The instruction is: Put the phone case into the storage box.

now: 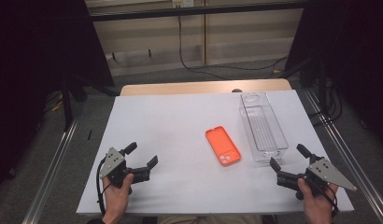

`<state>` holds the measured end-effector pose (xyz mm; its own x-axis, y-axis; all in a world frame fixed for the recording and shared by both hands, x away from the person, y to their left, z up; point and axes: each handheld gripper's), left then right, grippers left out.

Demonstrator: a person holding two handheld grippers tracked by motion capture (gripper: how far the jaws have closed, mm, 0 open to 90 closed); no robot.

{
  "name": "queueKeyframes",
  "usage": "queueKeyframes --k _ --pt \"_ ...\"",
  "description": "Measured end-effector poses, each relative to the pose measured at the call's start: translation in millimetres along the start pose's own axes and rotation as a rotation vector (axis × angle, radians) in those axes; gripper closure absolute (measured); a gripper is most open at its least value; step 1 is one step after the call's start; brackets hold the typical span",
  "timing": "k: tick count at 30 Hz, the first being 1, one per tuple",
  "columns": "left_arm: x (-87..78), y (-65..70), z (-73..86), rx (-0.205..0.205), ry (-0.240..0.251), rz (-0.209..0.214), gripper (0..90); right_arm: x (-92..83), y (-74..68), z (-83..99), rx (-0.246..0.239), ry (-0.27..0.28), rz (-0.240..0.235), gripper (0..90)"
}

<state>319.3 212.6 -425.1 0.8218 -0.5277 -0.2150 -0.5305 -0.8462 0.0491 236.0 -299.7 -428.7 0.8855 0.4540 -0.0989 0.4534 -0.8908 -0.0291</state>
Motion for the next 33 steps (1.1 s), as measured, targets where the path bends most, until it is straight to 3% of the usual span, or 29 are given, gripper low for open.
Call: queueKeyframes --k 6,7,8,10,12,13,16,17,23,33 --pt "3.7 2.5 -0.6 0.031 0.021 0.028 3.6 0.4 0.6 0.2 0.001 0.000 -0.001 0.0" --pt "4.1 4.0 -0.9 0.029 0.035 0.016 3.6 0.4 0.6 0.2 0.001 0.000 -0.001 0.0" --pt "6.4 3.7 -2.0 0.010 0.040 0.037 3.2 0.4 0.4 0.3 0.000 -0.003 -0.003 0.0" --pt "7.9 5.3 -2.7 0.002 0.047 0.035 2.8 0.4 0.3 0.3 0.002 -0.003 -0.003 0.0" --pt "8.4 4.8 -3.2 0.020 0.047 0.037 2.8 0.4 0.2 0.3 0.002 -0.003 -0.004 0.0" --pt "10.6 5.7 -3.5 -0.009 0.040 0.041 2.7 0.6 0.2 0.4 0.001 -0.002 -0.003 0.0" --pt "16.4 6.5 -2.4 -0.021 0.026 0.062 2.5 0.8 0.3 0.6 0.002 -0.008 -0.006 0.0" --pt "18.4 6.2 -2.6 0.004 0.023 0.063 2.5 1.0 0.3 0.7 0.001 -0.008 -0.006 0.0" --pt "26.1 10.4 -4.8 0.010 0.046 0.057 2.1 1.3 0.4 1.0 0.005 -0.012 -0.013 0.0" --pt "34.3 24.1 -17.4 0.066 0.073 0.095 2.2 1.5 0.8 1.3 0.004 -0.008 -0.017 0.0"
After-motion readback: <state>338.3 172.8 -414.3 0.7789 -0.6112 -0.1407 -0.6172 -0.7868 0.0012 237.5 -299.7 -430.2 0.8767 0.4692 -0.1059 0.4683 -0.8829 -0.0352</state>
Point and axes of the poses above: each handheld gripper's, and its own axes: x roughly forward along the jaws, z roughly out of its underside, y roughly to its right, and after that the axes turned 9 degrees about -z, right-handed
